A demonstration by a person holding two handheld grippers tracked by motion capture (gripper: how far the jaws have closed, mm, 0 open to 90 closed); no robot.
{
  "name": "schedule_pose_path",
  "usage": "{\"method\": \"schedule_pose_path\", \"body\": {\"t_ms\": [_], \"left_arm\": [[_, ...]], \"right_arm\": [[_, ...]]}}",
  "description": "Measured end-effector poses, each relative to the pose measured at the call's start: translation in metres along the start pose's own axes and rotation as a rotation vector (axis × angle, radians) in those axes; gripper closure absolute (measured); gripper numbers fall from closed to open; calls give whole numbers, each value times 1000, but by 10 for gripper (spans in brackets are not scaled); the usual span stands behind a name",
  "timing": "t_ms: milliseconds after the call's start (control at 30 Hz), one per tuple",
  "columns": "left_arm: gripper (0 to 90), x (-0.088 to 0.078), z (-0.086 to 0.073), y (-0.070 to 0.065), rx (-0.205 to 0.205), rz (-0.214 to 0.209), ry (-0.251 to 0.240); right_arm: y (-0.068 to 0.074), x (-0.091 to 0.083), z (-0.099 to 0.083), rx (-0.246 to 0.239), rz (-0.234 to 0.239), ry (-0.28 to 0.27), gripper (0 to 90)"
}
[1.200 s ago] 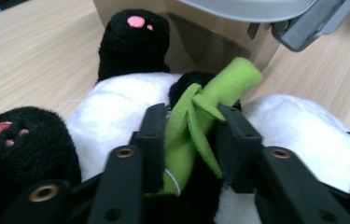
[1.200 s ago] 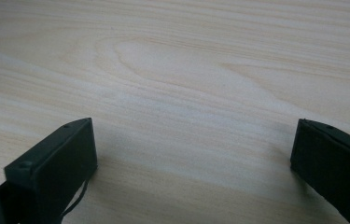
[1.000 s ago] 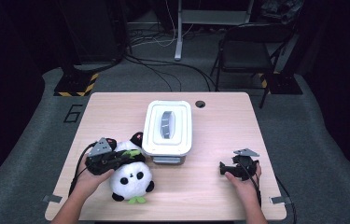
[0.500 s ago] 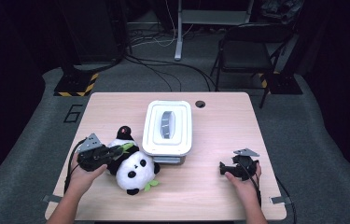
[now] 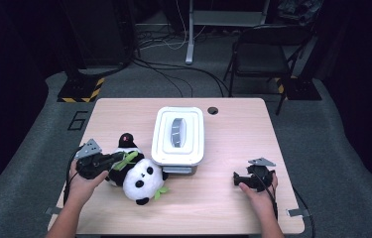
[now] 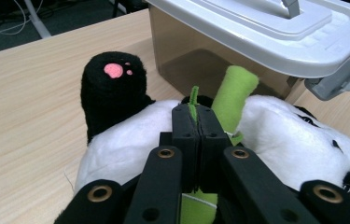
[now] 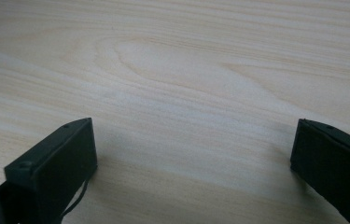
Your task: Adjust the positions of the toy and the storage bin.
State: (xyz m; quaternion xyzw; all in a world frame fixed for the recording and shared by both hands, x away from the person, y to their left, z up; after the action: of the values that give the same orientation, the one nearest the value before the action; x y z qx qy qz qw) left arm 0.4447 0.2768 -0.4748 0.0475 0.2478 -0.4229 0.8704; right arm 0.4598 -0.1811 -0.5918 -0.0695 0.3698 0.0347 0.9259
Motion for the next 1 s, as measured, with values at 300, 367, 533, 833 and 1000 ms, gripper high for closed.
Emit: {"method": "schedule_pose_path", "body": {"t_ms": [300,367,533,833,1000], "left_arm": [[534,10,-4,-7,-29,-48,19],[499,16,-2,-11,-13,-56,25],[468,30,4,-12,-7,-40,51],[611,41,-5,-9,9,29,74],[681,36,-2,-8,2,23,51]], "right_arm": [[0,0,0,0,0,0,0],[0,0,0,0,0,0,0],[0,0,0,0,0,0,0],[0,0,0,-1,0,0,0],[0,0,0,-1,0,0,0]]}}
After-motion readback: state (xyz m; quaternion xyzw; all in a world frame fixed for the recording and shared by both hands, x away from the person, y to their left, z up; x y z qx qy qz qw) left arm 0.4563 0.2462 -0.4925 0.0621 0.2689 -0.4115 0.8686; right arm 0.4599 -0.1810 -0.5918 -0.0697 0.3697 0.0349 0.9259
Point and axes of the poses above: each handheld gripper's, and its own axes: x roughly forward along the jaws, z roughly out of its top, y roughly to its left, the point moved 9 cm from there along x, roughly forward along the jaws, and after that the axes turned 9 degrees about -z, right-handed, at the moved point
